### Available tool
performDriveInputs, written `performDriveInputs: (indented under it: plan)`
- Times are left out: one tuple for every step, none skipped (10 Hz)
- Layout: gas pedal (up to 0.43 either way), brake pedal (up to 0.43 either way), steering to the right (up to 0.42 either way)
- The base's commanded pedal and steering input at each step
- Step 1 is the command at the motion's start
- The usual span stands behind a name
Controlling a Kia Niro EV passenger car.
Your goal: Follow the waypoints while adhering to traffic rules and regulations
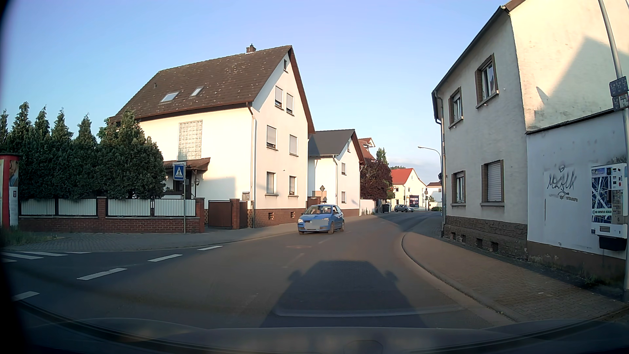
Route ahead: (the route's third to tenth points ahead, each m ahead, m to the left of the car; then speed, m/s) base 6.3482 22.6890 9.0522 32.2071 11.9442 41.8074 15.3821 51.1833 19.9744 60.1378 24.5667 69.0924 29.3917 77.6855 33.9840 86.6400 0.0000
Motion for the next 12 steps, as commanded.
performDriveInputs:
  plan:
    - [0.000,0.232,-0.046]
    - [0.000,0.232,-0.046]
    - [0.000,0.226,-0.046]
    - [0.000,0.183,-0.046]
    - [0.000,0.140,-0.046]
    - [0.000,0.079,-0.046]
    - [0.000,0.030,-0.046]
    - [0.000,0.030,-0.046]
    - [0.000,0.030,-0.046]
    - [0.000,0.030,-0.047]
    - [0.000,0.030,-0.047]
    - [0.000,0.030,-0.047]
